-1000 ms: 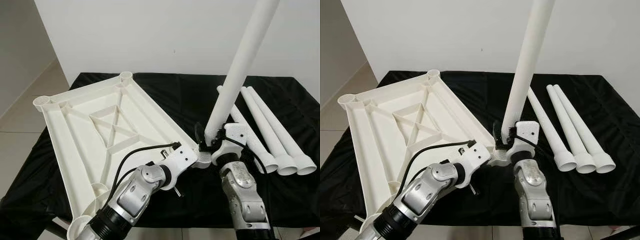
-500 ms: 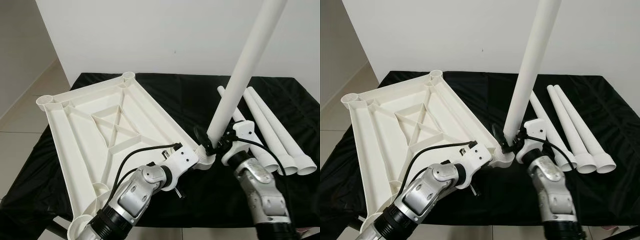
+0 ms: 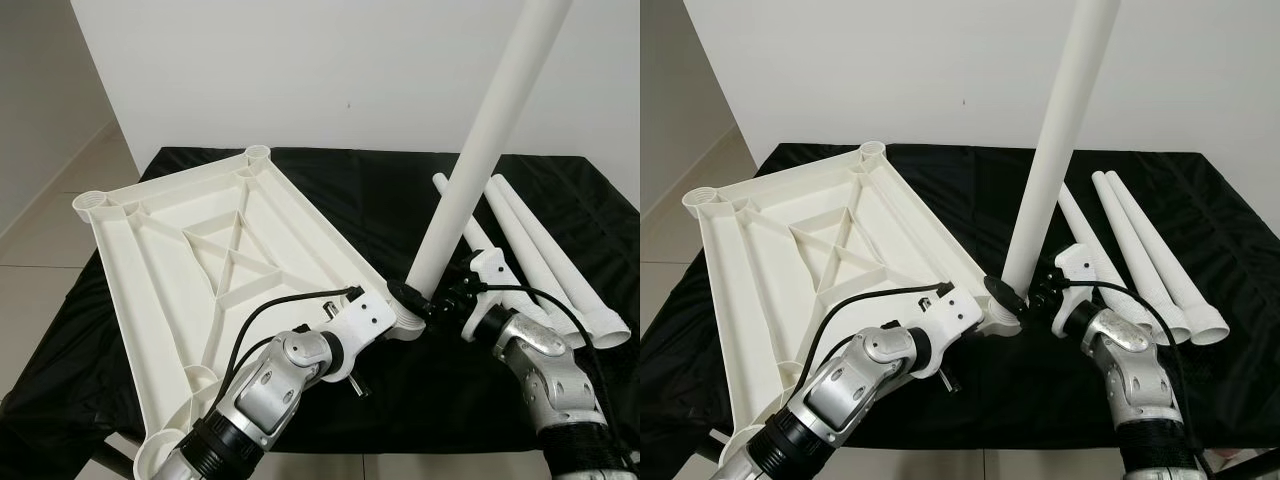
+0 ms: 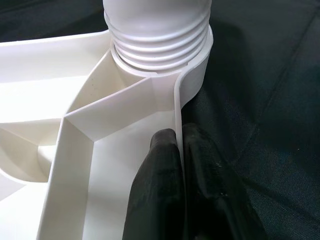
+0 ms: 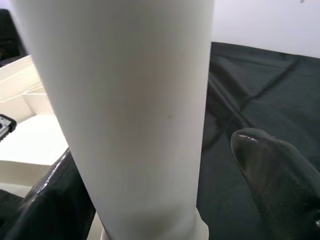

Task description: Building children table

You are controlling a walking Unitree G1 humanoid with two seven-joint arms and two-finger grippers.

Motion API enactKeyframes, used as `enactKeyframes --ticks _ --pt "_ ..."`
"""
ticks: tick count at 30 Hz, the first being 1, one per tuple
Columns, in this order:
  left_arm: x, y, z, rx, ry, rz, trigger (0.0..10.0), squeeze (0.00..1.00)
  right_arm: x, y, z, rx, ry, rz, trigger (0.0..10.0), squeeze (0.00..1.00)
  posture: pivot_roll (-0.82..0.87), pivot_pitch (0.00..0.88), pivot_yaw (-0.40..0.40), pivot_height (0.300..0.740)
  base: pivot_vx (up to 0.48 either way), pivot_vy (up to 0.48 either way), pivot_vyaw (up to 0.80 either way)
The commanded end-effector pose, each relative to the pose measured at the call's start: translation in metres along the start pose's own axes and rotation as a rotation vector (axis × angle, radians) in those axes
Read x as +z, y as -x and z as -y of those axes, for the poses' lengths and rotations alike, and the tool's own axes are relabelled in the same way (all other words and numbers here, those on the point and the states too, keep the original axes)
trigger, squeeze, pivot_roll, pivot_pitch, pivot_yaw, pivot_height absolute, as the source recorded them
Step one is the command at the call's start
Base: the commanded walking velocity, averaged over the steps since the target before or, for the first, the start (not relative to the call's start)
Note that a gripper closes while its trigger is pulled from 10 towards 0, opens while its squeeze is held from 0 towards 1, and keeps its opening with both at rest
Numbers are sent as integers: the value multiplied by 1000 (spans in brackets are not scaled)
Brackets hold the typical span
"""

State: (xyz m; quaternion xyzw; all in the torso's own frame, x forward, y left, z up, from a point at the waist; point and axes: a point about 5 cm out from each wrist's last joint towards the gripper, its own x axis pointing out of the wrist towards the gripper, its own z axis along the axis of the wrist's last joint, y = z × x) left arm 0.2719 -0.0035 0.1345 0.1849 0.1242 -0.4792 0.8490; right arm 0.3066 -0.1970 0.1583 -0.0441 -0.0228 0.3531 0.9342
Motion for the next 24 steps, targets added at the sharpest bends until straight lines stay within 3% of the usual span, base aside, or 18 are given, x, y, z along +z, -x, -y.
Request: enactKeyframes --ticks 1,8,9,10,12,13,23,24 --pt "2 1 -2 10 0 17 10000 0 0 -5 3 40 -4 -4 10000 0 -132 35 31 740 0 0 0" --pt "2 2 -2 12 1 16 10000 0 0 -11 4 89 2 -5 10000 0 -125 39 31 740 0 0 0" --pt "2 2 -2 12 1 16 10000 0 0 -13 5 98 2 -3 5255 0 -125 39 31 740 0 0 0" --pt "2 2 -2 13 1 16 10000 0 0 -14 5 103 2 -2 3451 0 -123 38 29 740 0 0 0" --pt "2 2 -2 13 1 16 10000 0 0 -14 5 103 2 -2 3451 0 -123 38 29 740 0 0 0" --pt "2 2 -2 13 2 16 10000 0 0 -15 4 107 -3 2 0 0 -123 38 28 740 0 0 0" --pt "2 2 -1 12 4 16 10000 0 -4 -10 -4 102 -43 14 0 0 -129 44 27 740 0 0 0" --pt "1 2 -1 12 5 16 10000 0 -4 -9 -5 94 -48 16 941 0 -130 44 27 740 0 0 0"
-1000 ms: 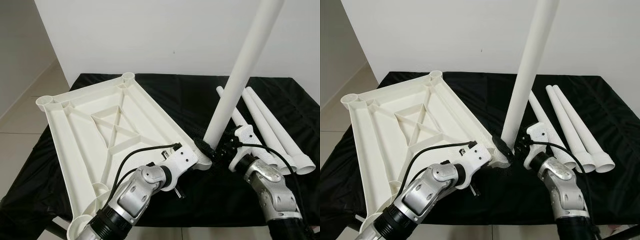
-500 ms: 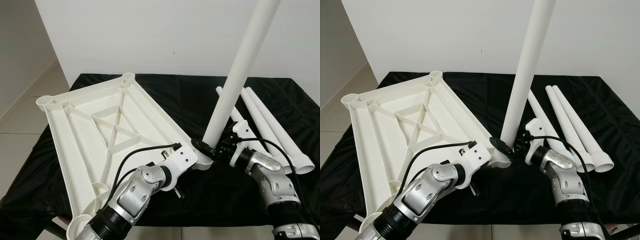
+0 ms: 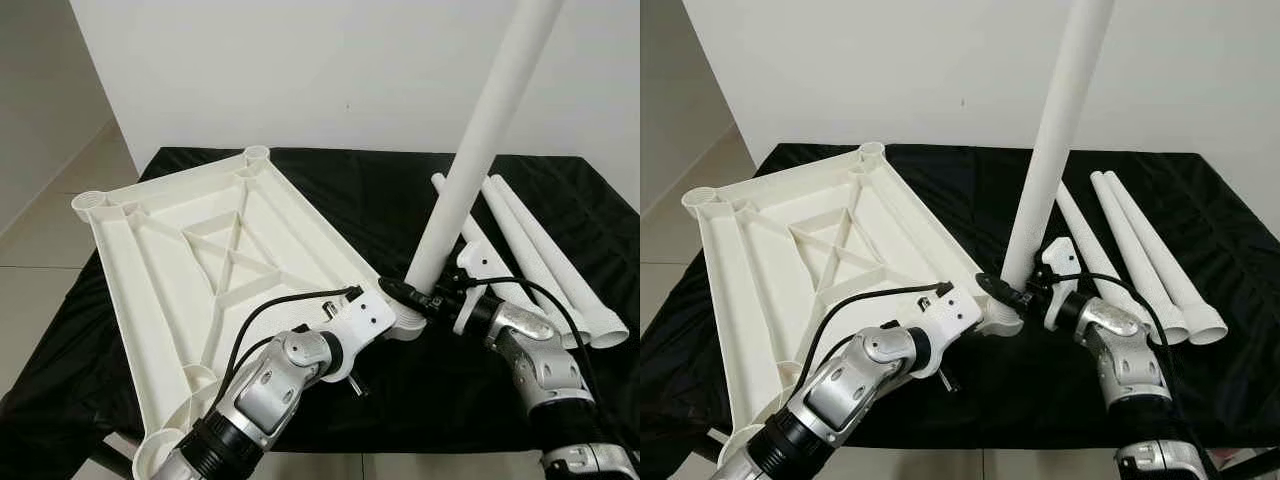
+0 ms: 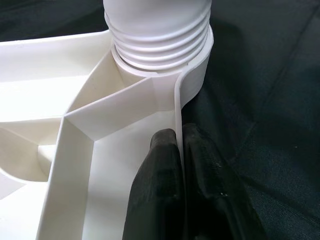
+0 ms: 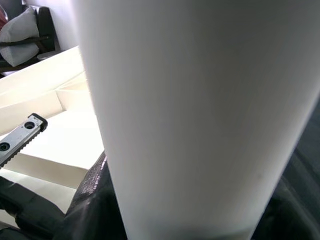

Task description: Building children table

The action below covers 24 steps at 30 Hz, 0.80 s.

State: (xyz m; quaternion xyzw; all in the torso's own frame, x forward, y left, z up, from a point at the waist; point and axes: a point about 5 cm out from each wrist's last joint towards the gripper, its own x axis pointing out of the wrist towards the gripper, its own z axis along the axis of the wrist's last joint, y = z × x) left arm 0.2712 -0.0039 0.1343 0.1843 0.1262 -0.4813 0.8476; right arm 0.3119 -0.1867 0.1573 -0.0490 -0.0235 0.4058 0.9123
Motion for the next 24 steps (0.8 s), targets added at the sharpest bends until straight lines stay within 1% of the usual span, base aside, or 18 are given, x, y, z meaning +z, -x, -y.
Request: enactKeyframes --ticks 1,9,10,11,12,13,15,16,18,21,23,24 --pt "1 2 -1 17 3 19 10000 0 -3 2 -2 -35 -60 23 10000 0 -131 45 26 740 0 0 0" --pt "2 2 -1 15 4 20 10000 0 -3 0 -10 -86 -65 52 10000 0 -133 46 25 740 0 0 0" --pt "2 2 -1 14 4 20 10000 0 -2 -2 -12 -121 -55 56 10000 0 -135 46 25 740 0 0 0" --pt "2 2 -1 14 4 20 10000 0 -2 -2 -12 -121 -55 56 10000 0 -135 46 25 740 0 0 0" --pt "2 2 0 13 5 20 10000 0 -2 -4 -15 -158 -57 60 10000 0 -137 46 24 740 0 0 0" --pt "2 2 0 13 5 20 10000 0 -2 -4 -15 -158 -57 60 10000 0 -137 46 24 740 0 0 0" --pt "2 2 1 11 5 20 10000 0 -1 -7 -19 -247 -37 64 10000 0 -136 47 21 740 0 0 0" --pt "2 2 1 11 5 20 10000 0 -1 -7 -19 -247 -37 64 10000 0 -136 47 21 740 0 0 0" --pt "1 2 1 10 7 20 10000 0 2 -11 -25 -333 -64 96 10000 0 -135 45 17 740 0 0 0" --pt "1 2 2 10 7 19 10000 0 3 -13 -29 -366 -76 107 10000 0 -133 43 14 740 0 0 0" --pt "1 2 2 10 8 19 10000 0 3 -19 -35 -439 -108 118 10000 0 -133 43 14 740 0 0 0" --pt "1 2 2 10 8 19 10000 0 3 -19 -35 -439 -108 118 10000 0 -133 43 14 740 0 0 0"
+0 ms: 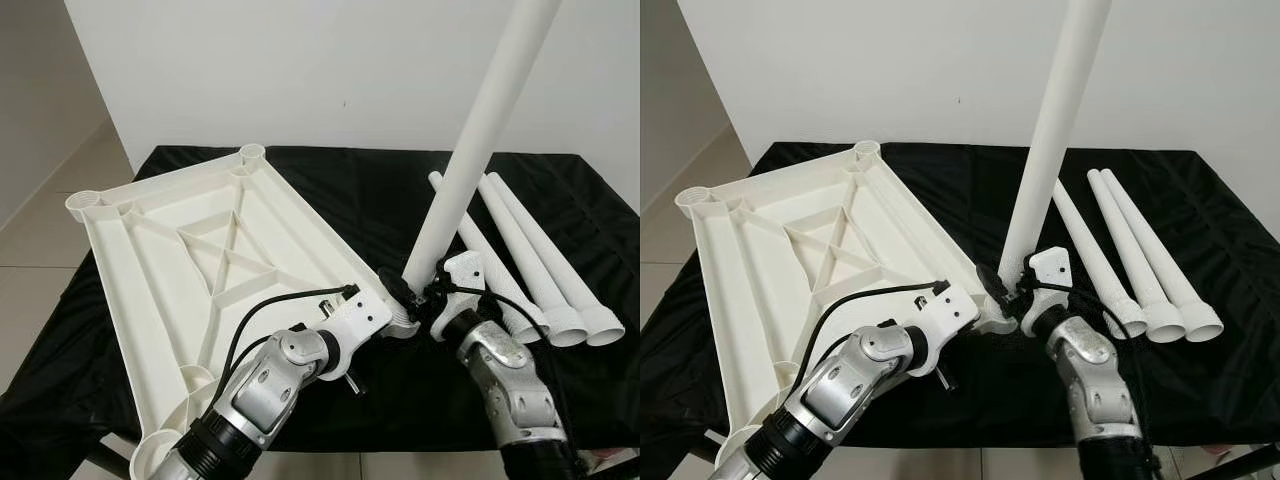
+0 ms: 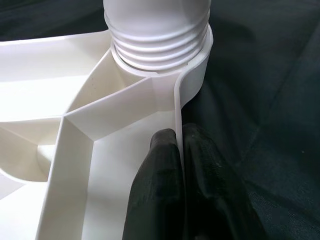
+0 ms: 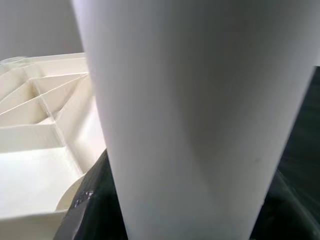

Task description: Building children table

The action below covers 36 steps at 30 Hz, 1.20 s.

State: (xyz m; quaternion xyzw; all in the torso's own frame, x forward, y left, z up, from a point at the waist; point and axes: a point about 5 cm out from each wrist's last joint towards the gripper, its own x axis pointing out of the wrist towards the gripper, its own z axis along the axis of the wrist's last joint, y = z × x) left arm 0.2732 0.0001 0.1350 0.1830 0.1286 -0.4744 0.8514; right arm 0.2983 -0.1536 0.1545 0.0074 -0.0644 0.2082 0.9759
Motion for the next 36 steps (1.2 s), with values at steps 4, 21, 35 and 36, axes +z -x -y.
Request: enactKeyframes --ticks 4,21,35,36 --pt "3 -1 7 -7 -1 26 10000 0 0 -7 -18 -138 -51 24 10000 0 -131 33 6 740 0 0 0" --pt "3 -3 8 -9 -4 27 10000 0 4 -9 -33 -255 -72 37 10000 294 -131 25 0 740 0 0 0" --pt "2 -2 7 -1 0 25 10000 0 12 -4 -24 -78 -67 60 10000 1000 -129 28 -1 740 0 0 0" --pt "2 -2 7 -1 0 25 10000 0 12 -4 -24 -78 -67 60 10000 1000 -129 28 -1 740 0 0 0"
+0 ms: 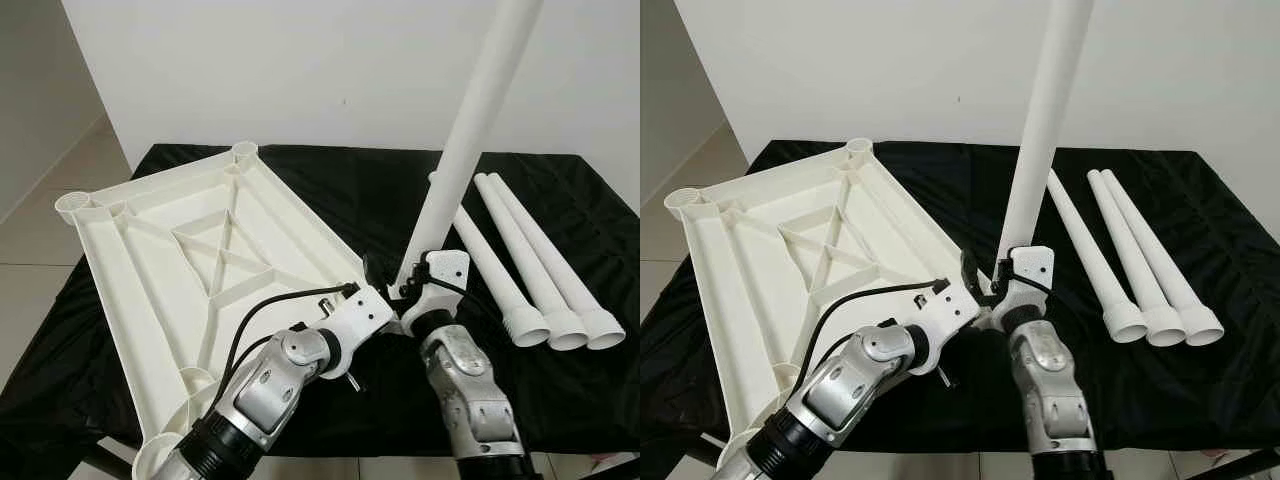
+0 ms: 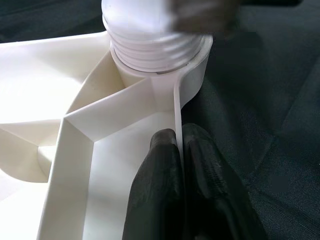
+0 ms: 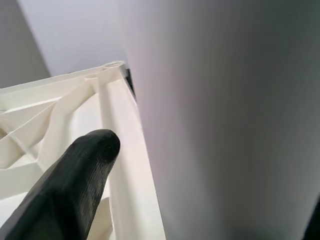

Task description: Building children table

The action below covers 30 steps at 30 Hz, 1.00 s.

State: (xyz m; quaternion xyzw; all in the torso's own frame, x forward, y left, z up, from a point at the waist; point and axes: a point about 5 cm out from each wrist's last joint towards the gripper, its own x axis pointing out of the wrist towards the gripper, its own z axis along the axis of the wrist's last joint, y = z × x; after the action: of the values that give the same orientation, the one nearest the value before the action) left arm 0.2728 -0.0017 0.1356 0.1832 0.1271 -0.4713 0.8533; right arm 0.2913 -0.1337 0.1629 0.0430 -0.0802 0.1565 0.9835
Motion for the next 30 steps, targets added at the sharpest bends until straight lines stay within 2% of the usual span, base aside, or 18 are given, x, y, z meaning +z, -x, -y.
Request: enactKeyframes --ticks 1,4,5,9,12,17,19,22,23,24,30 --pt "1 -1 5 -6 0 24 10000 0 4 0 -1 47 8 11 10000 1000 -129 28 -1 740 0 0 0" --pt "1 -1 5 -5 0 23 10000 0 7 2 4 91 48 15 10000 1000 -129 28 -1 740 0 0 0" --pt "1 -1 5 -5 0 23 10000 0 7 3 6 117 48 10 10000 0 -129 28 -1 740 0 0 0" --pt "0 0 4 -5 0 22 10000 0 10 4 14 180 64 0 10000 0 -131 28 7 740 0 0 0" --pt "1 -1 3 -5 -2 22 10000 0 14 5 21 312 87 -20 10000 0 -133 32 12 740 0 0 0" --pt "1 -1 2 -3 -4 23 10000 0 12 4 29 377 83 -57 10000 0 -133 35 18 740 0 0 0" --pt "2 -1 1 -3 -4 23 10000 0 10 3 33 410 90 -81 10000 0 -128 36 19 740 0 0 0" --pt "1 0 0 1 -4 20 10000 0 2 4 39 536 88 -164 10000 0 -124 37 21 740 0 0 0" --pt "1 0 0 1 -4 20 10000 0 2 4 39 536 88 -164 10000 0 -124 37 21 740 0 0 0" --pt "2 0 -1 4 -4 20 10000 0 -4 3 43 589 93 -211 10000 0 -123 37 21 740 0 0 0" --pt "2 1 -1 8 -3 22 10000 0 -7 1 54 618 98 -254 10000 0 -118 37 21 740 0 0 0"
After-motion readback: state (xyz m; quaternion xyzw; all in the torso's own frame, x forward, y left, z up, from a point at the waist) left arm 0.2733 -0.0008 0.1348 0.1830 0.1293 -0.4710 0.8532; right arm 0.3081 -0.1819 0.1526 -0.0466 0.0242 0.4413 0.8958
